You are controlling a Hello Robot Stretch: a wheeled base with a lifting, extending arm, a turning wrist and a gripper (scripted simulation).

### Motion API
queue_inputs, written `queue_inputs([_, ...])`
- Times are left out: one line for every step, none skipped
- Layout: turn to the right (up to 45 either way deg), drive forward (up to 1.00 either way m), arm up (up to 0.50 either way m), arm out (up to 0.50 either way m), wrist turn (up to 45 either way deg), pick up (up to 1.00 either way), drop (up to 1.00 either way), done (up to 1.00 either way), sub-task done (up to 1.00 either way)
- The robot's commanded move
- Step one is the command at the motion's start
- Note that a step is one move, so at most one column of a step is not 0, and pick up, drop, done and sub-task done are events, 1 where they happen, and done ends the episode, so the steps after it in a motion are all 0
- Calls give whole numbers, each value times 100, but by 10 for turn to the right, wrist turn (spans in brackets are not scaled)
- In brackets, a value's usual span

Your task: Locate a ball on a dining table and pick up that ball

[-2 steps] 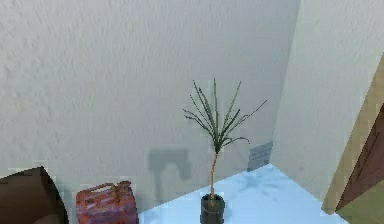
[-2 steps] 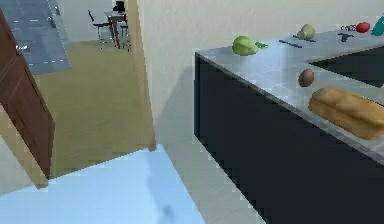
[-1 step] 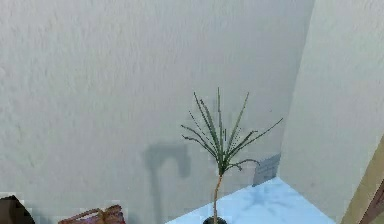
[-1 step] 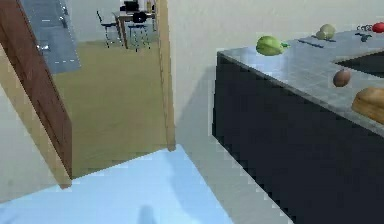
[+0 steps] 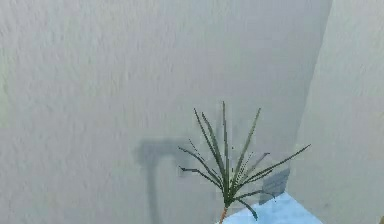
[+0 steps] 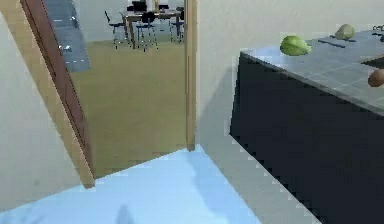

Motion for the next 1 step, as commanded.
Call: queue_inputs([450,0,0,0,0,0,0,0,0])
